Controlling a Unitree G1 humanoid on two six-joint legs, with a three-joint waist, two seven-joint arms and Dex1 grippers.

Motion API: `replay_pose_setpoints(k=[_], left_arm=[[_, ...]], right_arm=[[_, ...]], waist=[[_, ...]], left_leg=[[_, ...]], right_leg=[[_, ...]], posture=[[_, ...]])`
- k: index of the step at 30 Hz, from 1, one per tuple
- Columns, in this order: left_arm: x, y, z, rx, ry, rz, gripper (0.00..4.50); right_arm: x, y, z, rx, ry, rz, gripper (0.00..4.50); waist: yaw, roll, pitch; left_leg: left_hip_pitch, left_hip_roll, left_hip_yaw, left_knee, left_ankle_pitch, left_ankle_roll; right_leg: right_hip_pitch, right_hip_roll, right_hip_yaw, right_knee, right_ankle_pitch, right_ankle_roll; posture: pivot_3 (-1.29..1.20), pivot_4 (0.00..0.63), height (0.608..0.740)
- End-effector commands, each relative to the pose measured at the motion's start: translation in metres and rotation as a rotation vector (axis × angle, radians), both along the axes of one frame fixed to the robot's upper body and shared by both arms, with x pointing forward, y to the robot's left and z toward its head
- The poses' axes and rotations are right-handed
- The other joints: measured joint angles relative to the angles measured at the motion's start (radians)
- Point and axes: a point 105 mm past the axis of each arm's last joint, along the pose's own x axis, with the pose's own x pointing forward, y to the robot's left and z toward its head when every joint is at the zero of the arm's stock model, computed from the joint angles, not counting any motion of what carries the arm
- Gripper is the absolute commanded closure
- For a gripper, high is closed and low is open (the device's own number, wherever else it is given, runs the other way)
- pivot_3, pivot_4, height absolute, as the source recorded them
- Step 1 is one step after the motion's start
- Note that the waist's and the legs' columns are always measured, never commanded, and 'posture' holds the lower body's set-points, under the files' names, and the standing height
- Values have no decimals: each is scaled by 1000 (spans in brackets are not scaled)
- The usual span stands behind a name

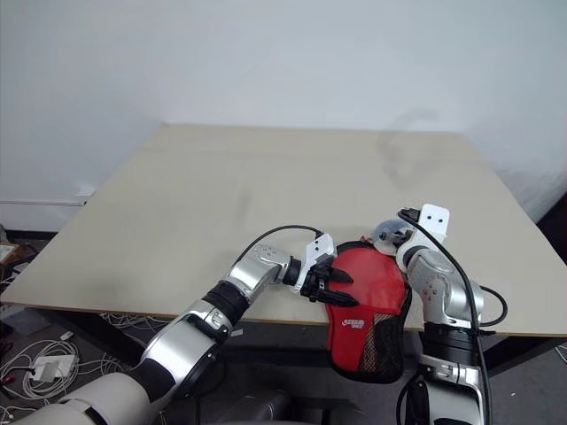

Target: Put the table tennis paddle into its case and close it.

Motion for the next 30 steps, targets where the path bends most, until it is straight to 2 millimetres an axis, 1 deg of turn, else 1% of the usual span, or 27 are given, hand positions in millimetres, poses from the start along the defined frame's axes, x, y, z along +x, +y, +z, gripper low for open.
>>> replay_pose_setpoints(k=[1,4,8,11,15,20,24,27,30], left_arm=[[-3,25,-38,150,101,78,1146],[-4,25,-38,149,111,82,1146],[-6,25,-38,148,134,79,1146],[-9,25,-39,149,148,75,1146],[-13,22,-39,139,169,64,1146],[-20,19,-40,140,180,41,1146],[-23,17,-40,139,194,34,1146],[-24,17,-40,147,205,36,1146],[-23,18,-42,164,192,31,1146]], right_arm=[[-5,-35,40,-103,-115,-73,4323],[-16,-42,51,-158,-122,-34,4323],[-40,-59,61,-204,-91,2,4323],[-61,-66,62,-251,-29,62,4323],[-81,-74,63,-303,50,88,4323],[-101,-62,48,-335,165,179,4323],[-118,-45,34,-311,254,302,4324],[-132,-35,29,-310,295,385,4324],[-142,-28,30,-323,304,455,4326]], waist=[[0,0,0],[0,0,0],[1,0,0],[5,0,0],[6,0,1],[6,-2,2],[5,-2,2],[5,-2,1],[6,-2,1]], left_leg=[[0,0,0,0,0,0],[0,0,0,0,0,0],[-1,0,0,0,0,1],[-1,0,0,0,0,1],[-1,0,0,0,-1,1],[-2,1,1,0,-1,2],[-2,0,2,0,-3,4],[-2,0,2,1,-4,6],[-2,0,2,1,-4,7]], right_leg=[[0,0,0,0,0,0],[0,0,0,0,0,0],[0,-1,0,0,0,0],[0,-2,-1,0,-1,1],[1,-3,-2,-1,-1,1],[1,-4,-3,-1,-4,1],[2,-5,-3,-2,-5,4],[3,-5,-3,-2,-6,5],[4,-6,-4,-3,-8,8]], posture=[[0,0,740],[0,0,740],[0,0,740],[0,0,740],[0,0,740],[0,0,740],[0,0,740],[0,0,740],[0,0,740]])
